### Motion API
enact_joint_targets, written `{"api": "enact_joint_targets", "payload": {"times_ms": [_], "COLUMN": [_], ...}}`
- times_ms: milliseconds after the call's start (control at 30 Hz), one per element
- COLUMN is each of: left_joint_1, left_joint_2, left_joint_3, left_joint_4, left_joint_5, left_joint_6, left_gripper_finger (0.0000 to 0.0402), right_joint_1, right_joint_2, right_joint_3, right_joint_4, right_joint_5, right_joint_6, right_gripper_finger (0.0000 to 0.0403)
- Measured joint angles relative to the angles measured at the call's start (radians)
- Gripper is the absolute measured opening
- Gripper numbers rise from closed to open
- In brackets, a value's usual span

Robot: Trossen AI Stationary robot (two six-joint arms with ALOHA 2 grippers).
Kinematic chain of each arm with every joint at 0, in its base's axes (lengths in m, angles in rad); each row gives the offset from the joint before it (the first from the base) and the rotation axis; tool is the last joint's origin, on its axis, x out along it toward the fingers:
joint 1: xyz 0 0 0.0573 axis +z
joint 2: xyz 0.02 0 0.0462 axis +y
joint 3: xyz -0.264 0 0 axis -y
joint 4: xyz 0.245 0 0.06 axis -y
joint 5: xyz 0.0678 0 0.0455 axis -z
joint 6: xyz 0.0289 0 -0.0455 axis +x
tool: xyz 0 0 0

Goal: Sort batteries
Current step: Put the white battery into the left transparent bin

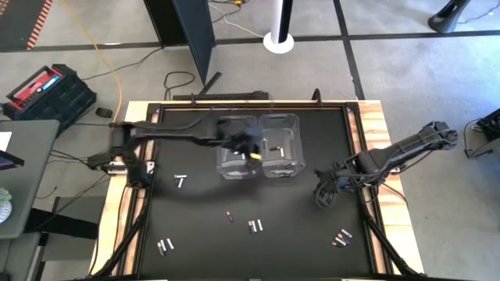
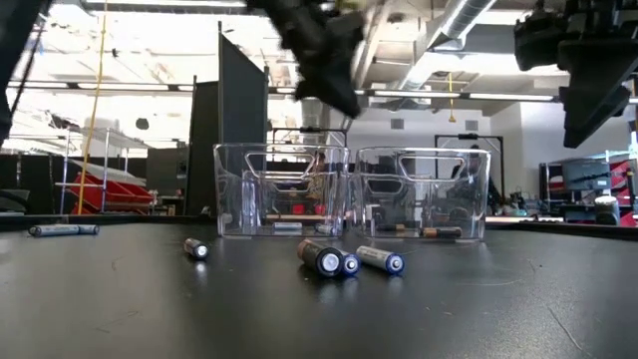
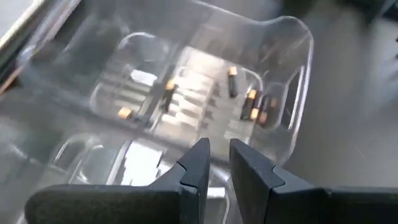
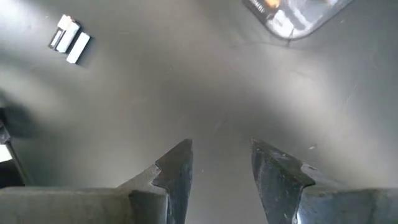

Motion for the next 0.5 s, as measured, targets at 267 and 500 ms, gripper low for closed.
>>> {"api": "enact_joint_targets", "payload": {"times_ms": [267,500], "left_joint_1": [-0.077,-0.131], "left_joint_2": [-0.437,-0.767], "left_joint_3": [-0.464,-0.684], "left_joint_4": [0.128,0.123], "left_joint_5": [-0.155,-0.191], "left_joint_6": [-0.195,-0.311], "left_gripper_finger": [0.0056,0.0056], "right_joint_1": [0.102,0.190], "right_joint_2": [0.000,0.003], "right_joint_3": [0.000,0.000], "right_joint_4": [-0.050,-0.083], "right_joint_5": [-0.024,-0.088], "right_joint_6": [0.204,0.440], "right_gripper_finger": [0.0179,0.0179]}}
